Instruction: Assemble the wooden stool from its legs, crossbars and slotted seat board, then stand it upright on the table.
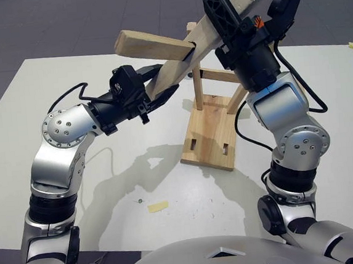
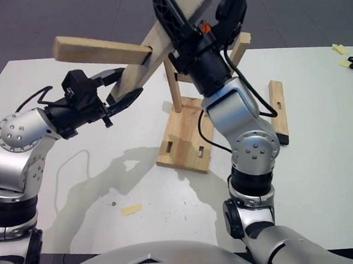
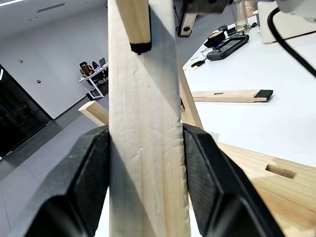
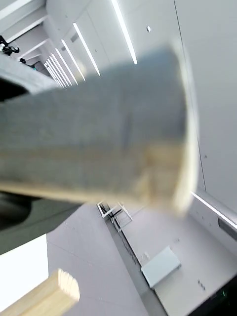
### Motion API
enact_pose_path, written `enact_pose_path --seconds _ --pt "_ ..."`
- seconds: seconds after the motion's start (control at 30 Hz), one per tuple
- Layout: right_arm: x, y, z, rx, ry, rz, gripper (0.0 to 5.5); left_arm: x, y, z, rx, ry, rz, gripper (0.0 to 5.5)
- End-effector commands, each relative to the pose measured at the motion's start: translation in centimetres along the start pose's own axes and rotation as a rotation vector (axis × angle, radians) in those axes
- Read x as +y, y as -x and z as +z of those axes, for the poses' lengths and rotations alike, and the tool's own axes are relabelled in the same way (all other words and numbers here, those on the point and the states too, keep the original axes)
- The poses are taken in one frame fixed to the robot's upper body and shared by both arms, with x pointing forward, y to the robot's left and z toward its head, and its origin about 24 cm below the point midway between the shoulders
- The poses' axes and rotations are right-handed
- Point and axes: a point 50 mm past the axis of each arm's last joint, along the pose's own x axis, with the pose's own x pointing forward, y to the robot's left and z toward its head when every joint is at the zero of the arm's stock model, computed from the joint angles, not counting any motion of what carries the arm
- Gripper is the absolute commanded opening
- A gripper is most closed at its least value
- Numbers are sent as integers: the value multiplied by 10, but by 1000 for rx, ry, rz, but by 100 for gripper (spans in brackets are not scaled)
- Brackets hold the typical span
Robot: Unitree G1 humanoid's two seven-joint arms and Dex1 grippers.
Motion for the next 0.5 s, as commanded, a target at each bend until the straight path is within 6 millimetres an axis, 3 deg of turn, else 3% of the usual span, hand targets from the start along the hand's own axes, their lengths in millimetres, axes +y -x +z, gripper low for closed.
enact_pose_path --seconds 0.03,0.13,0.23,0.33,0.43,0.5 --pt "1 3 7 -52 -17 -18 103 -5 1 -5 28 -1 10 205" --pt "-8 5 15 -78 18 -63 102 -9 -2 -4 13 10 21 205" --pt "-18 13 29 -105 171 -136 102 5 6 2 -45 159 168 268" --pt "-31 31 40 -60 246 -174 102 27 25 5 -51 202 419 320" --pt "-49 54 58 -23 217 -268 102 52 58 -7 33 183 824 374" --pt "-58 65 64 40 156 -297 102 53 71 -12 71 169 951 403"
